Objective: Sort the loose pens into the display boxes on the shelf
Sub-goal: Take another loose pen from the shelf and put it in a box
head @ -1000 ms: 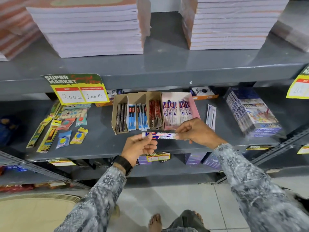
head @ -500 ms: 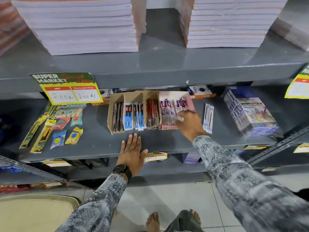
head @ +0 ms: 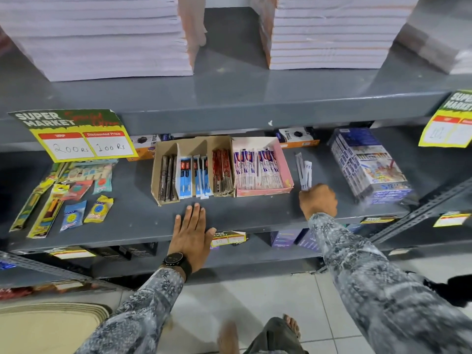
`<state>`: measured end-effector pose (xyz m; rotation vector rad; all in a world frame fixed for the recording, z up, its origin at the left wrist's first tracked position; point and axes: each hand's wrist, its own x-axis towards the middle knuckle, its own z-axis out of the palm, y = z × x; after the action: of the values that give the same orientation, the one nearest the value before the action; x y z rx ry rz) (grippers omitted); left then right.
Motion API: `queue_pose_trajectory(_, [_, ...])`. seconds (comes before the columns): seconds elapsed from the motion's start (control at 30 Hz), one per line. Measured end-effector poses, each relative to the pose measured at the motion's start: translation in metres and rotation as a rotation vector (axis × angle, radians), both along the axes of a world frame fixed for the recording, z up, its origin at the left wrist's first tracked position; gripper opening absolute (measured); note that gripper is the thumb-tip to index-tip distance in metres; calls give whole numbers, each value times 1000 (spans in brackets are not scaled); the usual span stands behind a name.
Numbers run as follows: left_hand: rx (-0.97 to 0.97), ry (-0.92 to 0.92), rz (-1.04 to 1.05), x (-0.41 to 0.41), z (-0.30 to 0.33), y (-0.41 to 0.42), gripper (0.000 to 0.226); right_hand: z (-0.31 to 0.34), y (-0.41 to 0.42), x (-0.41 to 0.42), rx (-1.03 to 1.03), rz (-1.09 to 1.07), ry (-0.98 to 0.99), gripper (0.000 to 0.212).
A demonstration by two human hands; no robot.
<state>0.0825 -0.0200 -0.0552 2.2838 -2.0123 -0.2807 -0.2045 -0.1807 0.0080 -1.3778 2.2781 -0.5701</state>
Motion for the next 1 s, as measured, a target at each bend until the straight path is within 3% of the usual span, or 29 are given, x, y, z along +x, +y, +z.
queue_pose_trajectory(0.17, [1,7,-9,2,0,-1,77,3,-7,-11,-6,-131,-204,38])
queue_pose_trajectory(0.3, [65,31,4,3,6,-3,80,15,-2,-12,-269,-339,-424,20])
queue_pose_trajectory(0.4, [35,303,94,5,22,-8,64,37,3,-11,-515,-299,-908,21])
queue_pose_trajectory(0.5, [-108,696,270,6,47,-7,47,68,15,-1,-516,-2,-1139,32])
queue_pose_trajectory(0.57, [-37,1119,407,1,65,-10,48,82,24,12,-411,263,-1147,29])
queue_pose_trajectory(0.63, [86,1487,522,1,84,-11,59,81,33,32,-272,503,-1002,26])
queue_pose_trajectory(0.7, [166,1675,607,2,91,-14,68,69,39,43,-171,636,-848,26])
queue_pose_trajectory(0.83, [122,1737,591,8,90,-8,44,45,50,57,-124,672,-768,28])
queue_pose_trajectory(1.0, [-16,1560,536,15,79,-4,21,31,55,59,15,713,-753,33])
